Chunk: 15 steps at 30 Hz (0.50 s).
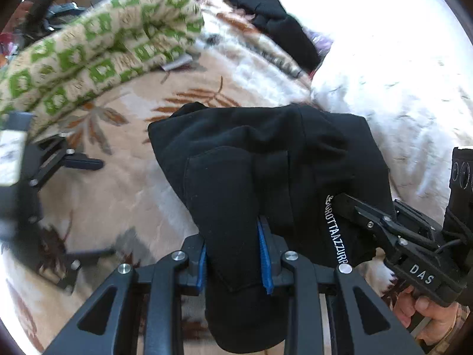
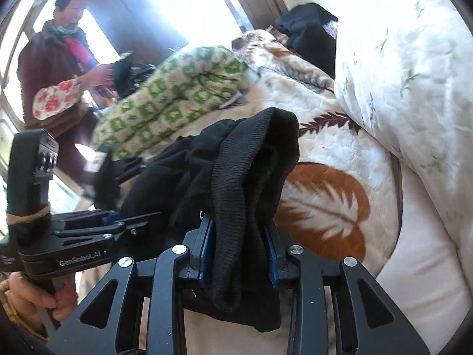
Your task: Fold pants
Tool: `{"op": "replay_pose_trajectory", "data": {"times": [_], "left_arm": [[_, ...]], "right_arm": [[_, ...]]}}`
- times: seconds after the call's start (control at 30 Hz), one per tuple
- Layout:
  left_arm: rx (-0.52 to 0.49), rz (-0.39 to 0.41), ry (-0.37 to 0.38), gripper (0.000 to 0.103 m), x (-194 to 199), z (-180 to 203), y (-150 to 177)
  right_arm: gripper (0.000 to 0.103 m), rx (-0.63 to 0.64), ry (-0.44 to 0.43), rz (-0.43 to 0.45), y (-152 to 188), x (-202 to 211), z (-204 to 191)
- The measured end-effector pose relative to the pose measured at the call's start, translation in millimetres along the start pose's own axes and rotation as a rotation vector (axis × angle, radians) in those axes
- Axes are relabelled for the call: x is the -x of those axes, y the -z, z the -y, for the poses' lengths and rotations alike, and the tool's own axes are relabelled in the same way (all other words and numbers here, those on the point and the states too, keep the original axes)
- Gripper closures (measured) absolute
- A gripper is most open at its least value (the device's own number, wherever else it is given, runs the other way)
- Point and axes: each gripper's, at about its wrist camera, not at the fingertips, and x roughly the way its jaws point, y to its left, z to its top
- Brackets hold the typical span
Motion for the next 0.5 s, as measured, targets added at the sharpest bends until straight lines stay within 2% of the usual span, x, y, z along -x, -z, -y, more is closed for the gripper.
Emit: {"op": "replay_pose_trajectory", "data": {"times": [0.1,0.27,0.5], "left_arm": [[-0.01,-0.042,-0.009,0.067,-27,0,-2],[0.014,-0.051,0.045,0.06,-39,-10,-4],[0.011,-0.053,0.039,0.054,-34,-8,-5]], "right_arm": [[0.066,-0.004,0.104,-0.067,3,-23,17],[0.058,0.028,0.165,-0.076,12,-32,26],[0.042,0.032,0.221,-0.061,12,-16,20]]}}
